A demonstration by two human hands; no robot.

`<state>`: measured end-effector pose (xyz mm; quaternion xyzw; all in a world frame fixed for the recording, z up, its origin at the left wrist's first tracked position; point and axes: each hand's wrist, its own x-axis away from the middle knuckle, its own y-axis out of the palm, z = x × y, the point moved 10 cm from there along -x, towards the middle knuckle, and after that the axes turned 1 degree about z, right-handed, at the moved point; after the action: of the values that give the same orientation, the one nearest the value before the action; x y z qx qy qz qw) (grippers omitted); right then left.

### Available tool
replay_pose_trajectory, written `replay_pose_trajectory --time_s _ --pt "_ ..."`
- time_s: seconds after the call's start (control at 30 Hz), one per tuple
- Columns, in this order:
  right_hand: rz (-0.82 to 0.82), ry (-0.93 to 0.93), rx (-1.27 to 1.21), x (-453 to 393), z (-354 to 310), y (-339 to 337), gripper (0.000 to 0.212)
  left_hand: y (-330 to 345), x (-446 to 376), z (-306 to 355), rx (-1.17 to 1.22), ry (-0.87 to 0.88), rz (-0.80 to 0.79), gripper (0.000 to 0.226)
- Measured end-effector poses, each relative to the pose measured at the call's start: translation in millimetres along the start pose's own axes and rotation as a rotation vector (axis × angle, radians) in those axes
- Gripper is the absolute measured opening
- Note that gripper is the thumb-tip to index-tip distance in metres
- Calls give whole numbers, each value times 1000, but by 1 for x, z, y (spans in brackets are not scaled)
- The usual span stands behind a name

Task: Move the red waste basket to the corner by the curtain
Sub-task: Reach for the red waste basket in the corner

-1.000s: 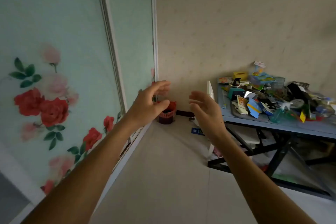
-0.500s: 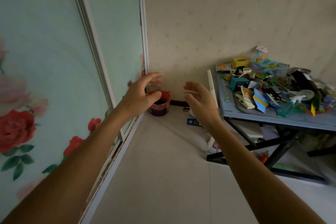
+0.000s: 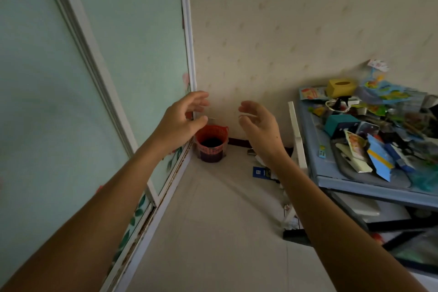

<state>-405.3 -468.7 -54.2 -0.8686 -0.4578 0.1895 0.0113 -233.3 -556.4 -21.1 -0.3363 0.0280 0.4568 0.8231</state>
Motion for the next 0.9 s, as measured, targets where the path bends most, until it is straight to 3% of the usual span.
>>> replay_pose_trajectory --time_s 0.33,0.9 --pt "-76 35 42 -165 59 31 43 20 -161 -84 -34 -59 -8 51" --pt "-63 124 89 -500 207 132 43 28 -485 -296 85 -141 -29 46"
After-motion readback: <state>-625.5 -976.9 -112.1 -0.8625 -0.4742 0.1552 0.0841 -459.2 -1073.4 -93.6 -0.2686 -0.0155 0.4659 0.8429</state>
